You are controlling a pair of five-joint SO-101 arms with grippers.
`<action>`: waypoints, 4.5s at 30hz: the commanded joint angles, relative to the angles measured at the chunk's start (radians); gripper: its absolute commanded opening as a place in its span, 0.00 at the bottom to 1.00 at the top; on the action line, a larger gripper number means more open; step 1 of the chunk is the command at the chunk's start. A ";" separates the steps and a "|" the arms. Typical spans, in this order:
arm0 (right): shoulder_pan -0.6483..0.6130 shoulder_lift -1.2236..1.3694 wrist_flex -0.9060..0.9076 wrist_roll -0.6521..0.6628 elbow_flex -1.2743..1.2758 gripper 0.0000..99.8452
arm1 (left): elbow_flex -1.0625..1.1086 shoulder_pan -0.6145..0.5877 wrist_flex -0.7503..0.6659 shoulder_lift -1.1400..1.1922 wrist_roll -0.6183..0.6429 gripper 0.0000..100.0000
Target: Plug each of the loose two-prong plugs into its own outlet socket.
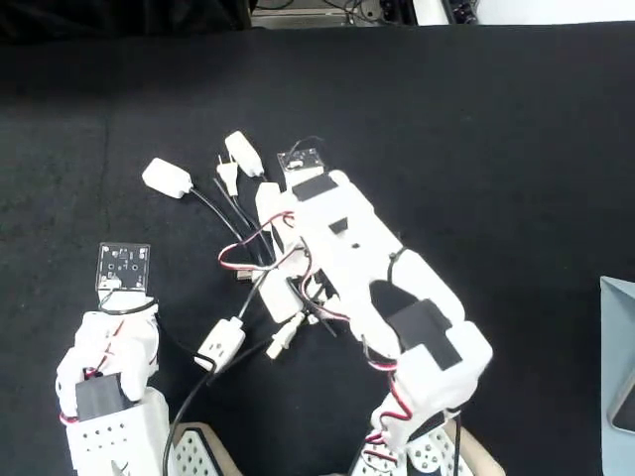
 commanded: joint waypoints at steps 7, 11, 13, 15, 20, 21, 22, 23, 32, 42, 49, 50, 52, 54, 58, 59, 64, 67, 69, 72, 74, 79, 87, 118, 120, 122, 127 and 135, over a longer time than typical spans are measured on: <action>0.098 0.051 0.172 -0.009 -0.082 0.13 | -0.010 -0.001 0.005 -0.005 -0.012 0.03; 0.077 0.054 0.192 -0.009 -0.093 0.17 | -0.010 -0.001 0.005 -0.005 -0.012 0.03; 0.063 0.056 0.189 -0.008 -0.090 0.17 | -0.010 -0.001 0.005 -0.005 -0.012 0.03; 0.057 0.056 0.189 -0.011 -0.090 0.17 | -0.010 -0.001 0.005 -0.005 -0.012 0.03; 0.057 0.093 0.187 -0.014 -0.093 0.17 | -0.010 -0.001 0.005 -0.005 -0.012 0.03; 0.055 0.114 0.187 -0.014 -0.096 0.17 | -0.010 -0.001 0.005 -0.005 -0.012 0.03; 0.055 0.134 0.187 -0.014 -0.099 0.17 | -0.010 -0.001 0.005 -0.005 -0.012 0.03; 0.055 0.153 0.187 -0.014 -0.108 0.17 | -0.010 -0.001 0.005 -0.005 -0.012 0.03; -0.012 0.191 0.239 -0.008 -0.223 0.01 | -0.010 -0.001 0.003 -0.005 -0.012 0.03; -0.109 0.191 0.273 -0.011 -0.245 0.04 | -0.010 -0.001 0.003 -0.005 -0.012 0.03; -0.109 0.217 0.281 -0.017 -0.249 0.07 | -0.010 -0.001 0.003 -0.005 -0.012 0.03; -0.109 0.232 0.287 -0.026 -0.249 0.09 | -0.010 -0.001 0.003 -0.005 -0.012 0.03; -0.112 0.265 0.292 -0.051 -0.251 0.12 | -0.010 -0.001 0.003 -0.005 -0.012 0.03; -0.114 0.286 0.288 -0.040 -0.251 0.12 | -0.010 -0.001 0.002 -0.005 -0.012 0.03; -0.114 0.291 0.296 0.025 -0.306 0.01 | -0.010 -0.001 0.002 -0.005 -0.012 0.03; -0.114 0.291 0.316 0.061 -0.328 0.01 | -0.010 -0.001 0.002 -0.005 -0.012 0.03; -0.107 0.285 0.459 0.206 -0.467 0.01 | -0.010 -0.001 0.002 -0.005 -0.012 0.03; -0.092 0.234 0.453 0.250 -0.470 0.01 | -0.010 -0.001 0.002 -0.005 -0.012 0.03; -0.084 0.185 0.453 0.256 -0.476 0.01 | -0.010 -0.001 0.002 -0.005 -0.012 0.03; -0.080 0.088 0.453 0.276 -0.470 0.01 | -0.010 -0.001 0.002 -0.005 -0.012 0.03; -0.080 0.022 0.454 0.282 -0.469 0.01 | -0.010 -0.001 0.002 -0.005 -0.012 0.03; -0.046 -0.117 0.454 0.293 -0.429 0.01 | -0.010 -0.001 0.002 -0.005 -0.012 0.03; 0.207 -0.251 0.451 0.463 -0.332 0.01 | -0.008 -0.001 0.002 -0.005 -0.012 0.03; 0.496 -0.437 -0.138 0.740 0.418 0.01 | -0.008 -0.001 -0.003 -0.005 -0.012 0.03; 0.476 -0.427 -0.133 0.740 0.420 0.03 | -0.008 -0.002 -0.021 -0.005 -0.012 0.03; 0.456 -0.420 -0.095 0.736 0.417 0.09 | 0.001 -0.002 -0.028 -0.005 -0.012 0.03; 0.443 -0.420 0.002 0.736 0.360 0.17 | 0.007 -0.002 -0.040 -0.005 -0.012 0.03; 0.437 -0.420 0.009 0.740 0.387 0.17 | 0.007 -0.002 -0.040 -0.005 -0.012 0.03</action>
